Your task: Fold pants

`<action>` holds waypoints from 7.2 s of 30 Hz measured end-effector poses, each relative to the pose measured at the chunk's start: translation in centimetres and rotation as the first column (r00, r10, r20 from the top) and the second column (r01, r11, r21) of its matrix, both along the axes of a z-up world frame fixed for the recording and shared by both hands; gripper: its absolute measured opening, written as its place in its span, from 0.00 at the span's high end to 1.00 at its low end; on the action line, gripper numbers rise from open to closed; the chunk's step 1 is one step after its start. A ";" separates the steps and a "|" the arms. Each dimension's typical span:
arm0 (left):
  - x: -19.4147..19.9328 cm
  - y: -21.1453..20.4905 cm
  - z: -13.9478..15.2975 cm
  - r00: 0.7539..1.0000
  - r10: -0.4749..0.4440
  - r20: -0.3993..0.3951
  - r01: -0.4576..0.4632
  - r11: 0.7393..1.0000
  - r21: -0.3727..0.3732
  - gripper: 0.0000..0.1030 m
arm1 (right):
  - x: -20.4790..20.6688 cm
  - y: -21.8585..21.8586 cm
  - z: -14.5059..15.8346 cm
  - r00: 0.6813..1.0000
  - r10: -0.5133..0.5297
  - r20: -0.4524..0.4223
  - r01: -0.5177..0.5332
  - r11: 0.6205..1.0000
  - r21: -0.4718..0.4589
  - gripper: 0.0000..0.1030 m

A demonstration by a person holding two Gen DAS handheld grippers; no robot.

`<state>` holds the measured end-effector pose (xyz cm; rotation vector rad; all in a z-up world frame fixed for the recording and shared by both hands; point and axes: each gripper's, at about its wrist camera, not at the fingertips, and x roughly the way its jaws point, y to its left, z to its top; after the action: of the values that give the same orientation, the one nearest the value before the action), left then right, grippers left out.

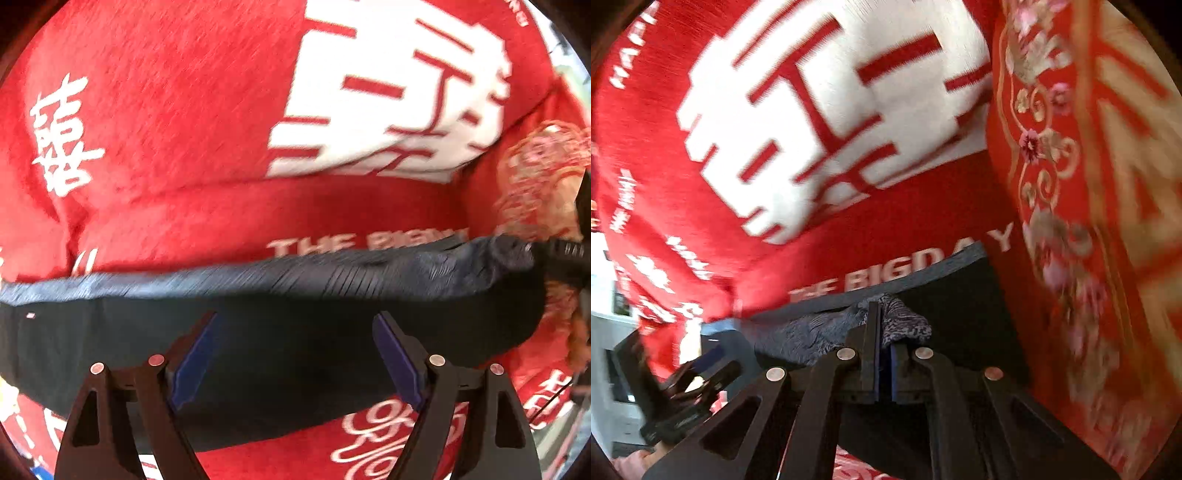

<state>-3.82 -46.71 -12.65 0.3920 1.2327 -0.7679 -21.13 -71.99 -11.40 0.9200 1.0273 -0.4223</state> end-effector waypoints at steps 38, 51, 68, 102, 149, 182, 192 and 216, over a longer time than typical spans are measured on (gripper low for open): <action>4.6 4.0 -4.5 0.989 0.120 0.088 -0.136 0.969 0.205 0.09 | 1.0 1.2 -3.4 0.989 -0.022 -0.145 0.003 0.992 -0.128 0.60; 11.3 21.9 -3.5 0.958 0.228 0.174 -0.274 0.908 0.316 0.09 | 4.7 19.6 -3.7 0.987 0.037 0.157 -0.090 0.936 0.341 0.29; 18.0 32.6 -10.8 0.967 0.210 0.145 -0.242 0.934 0.263 0.02 | 14.2 35.1 -10.3 0.985 -0.006 0.170 -0.077 0.878 0.473 0.38; 15.2 21.1 -7.0 0.992 0.002 0.124 -0.015 0.994 0.111 0.02 | 15.0 26.2 -4.0 0.992 0.110 -0.068 -0.113 0.993 -0.046 0.78; 8.4 18.6 -6.9 0.993 0.089 0.079 -0.106 0.961 0.257 0.00 | 5.5 24.6 -4.4 0.985 0.084 -0.150 -0.108 0.981 -0.161 0.52; -3.2 -1.0 -6.8 0.994 -0.111 0.017 0.104 0.968 0.228 0.00 | -8.8 11.7 -4.3 0.940 -0.341 -0.010 0.341 0.940 0.025 0.41; -2.9 -0.9 -7.6 0.997 -0.070 -0.007 0.070 0.973 0.220 0.00 | 0.4 6.7 -4.1 0.982 -0.187 0.012 0.187 0.980 -0.066 0.41; -3.3 -0.6 -7.7 0.999 -0.038 -0.002 0.037 0.976 0.216 0.00 | -7.0 8.2 -3.5 0.944 -0.318 0.090 0.312 0.947 0.084 0.41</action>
<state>-7.11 -47.28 -20.38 0.5952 1.3147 -0.6665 -28.14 -63.74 -14.86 1.1626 0.8057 -0.6037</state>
